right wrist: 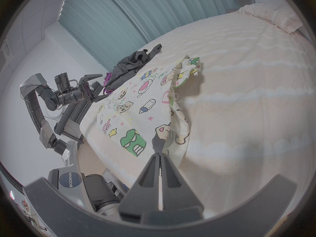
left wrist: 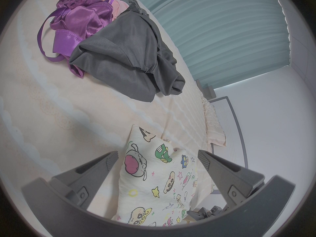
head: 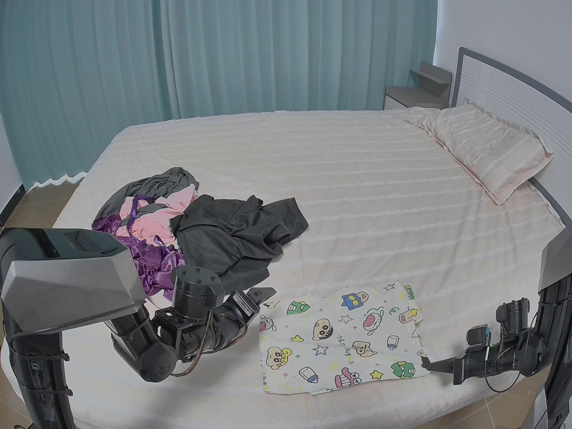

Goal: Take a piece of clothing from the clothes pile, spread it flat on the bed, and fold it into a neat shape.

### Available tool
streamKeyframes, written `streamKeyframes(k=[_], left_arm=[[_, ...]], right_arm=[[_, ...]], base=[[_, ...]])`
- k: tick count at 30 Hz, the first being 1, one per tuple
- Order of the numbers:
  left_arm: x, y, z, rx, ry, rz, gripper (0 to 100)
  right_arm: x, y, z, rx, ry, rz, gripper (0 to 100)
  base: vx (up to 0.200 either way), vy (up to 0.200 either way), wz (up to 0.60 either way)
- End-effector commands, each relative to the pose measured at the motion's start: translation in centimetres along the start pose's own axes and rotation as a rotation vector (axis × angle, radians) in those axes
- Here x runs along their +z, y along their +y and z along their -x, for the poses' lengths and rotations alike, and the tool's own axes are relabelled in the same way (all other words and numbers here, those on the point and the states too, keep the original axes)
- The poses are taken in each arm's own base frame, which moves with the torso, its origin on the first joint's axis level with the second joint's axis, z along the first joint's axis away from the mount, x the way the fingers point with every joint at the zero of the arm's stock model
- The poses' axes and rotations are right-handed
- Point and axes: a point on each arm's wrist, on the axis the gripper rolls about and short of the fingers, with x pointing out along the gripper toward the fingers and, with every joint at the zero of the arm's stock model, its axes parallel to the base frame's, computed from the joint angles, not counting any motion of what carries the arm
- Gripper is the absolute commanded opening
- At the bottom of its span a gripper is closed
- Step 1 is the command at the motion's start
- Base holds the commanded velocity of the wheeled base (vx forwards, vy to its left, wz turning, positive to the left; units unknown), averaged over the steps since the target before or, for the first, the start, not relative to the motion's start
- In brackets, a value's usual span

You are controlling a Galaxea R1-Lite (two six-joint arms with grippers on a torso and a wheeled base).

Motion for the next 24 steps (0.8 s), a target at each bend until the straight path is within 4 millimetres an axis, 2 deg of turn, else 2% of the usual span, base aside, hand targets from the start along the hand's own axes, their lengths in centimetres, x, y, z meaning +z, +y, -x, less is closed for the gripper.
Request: streamKeyframes(k=[1, 2, 3, 8, 11, 14, 16, 17, 18, 20, 23, 24], left_arm=[[0.0, 0.0, -0.1, 0.001, 0.000, 0.000, 100], [0.0, 0.0, -0.1, 0.001, 0.000, 0.000, 100], [0.0, 0.0, -0.1, 0.001, 0.000, 0.000, 100], [0.1, 0.0, 0.0, 0.001, -0.003, 0.003, 100], [0.6, 0.1, -0.1, 0.002, -0.017, 0.011, 100], [1.1, 0.2, -0.1, -0.002, -0.030, 0.021, 100], [1.3, 0.2, -0.2, -0.002, -0.034, 0.036, 100], [1.3, 0.2, -0.2, -0.002, -0.034, 0.037, 100], [1.3, 0.2, -0.2, -0.002, -0.035, 0.046, 100], [1.3, 0.2, -0.2, -0.003, -0.036, 0.046, 100], [1.3, 0.3, -0.2, 0.000, -0.035, 0.046, 100], [1.3, 0.3, -0.3, 0.001, -0.033, 0.045, 100]], right_arm=[[-0.1, 0.0, 0.0, 0.000, 0.005, -0.004, 0], [-0.1, 0.0, -0.1, 0.000, 0.006, -0.005, 0], [-0.1, -0.1, -0.1, 0.000, 0.005, -0.006, 100], [0.6, -0.7, 0.4, -0.029, -0.055, 0.006, 100], [3.0, -2.2, 1.1, -0.077, -0.214, 0.054, 100], [5.3, -1.2, 1.3, -0.042, -0.304, 0.022, 100], [7.4, 0.4, 0.6, 0.010, -0.351, -0.029, 100], [7.7, 0.6, 0.5, 0.016, -0.359, -0.038, 100], [9.3, 1.9, -0.2, 0.026, -0.401, -0.088, 100], [10.4, 2.8, -1.5, 0.018, -0.408, -0.104, 100], [10.7, 2.9, -1.9, 0.011, -0.402, -0.104, 100], [13.1, 2.0, -3.8, -0.011, -0.378, -0.132, 100]], base=[[0.000, 0.000, 0.00], [0.000, 0.000, 0.00], [0.000, 0.000, 0.00], [0.000, 0.000, 0.00], [0.000, 0.000, 0.00], [0.000, 0.000, 0.00], [0.000, 0.000, 0.00], [0.000, 0.000, 0.00], [0.000, 0.000, 0.00], [0.000, 0.000, 0.00], [0.000, 0.000, 0.00], [0.000, 0.000, 0.00]])
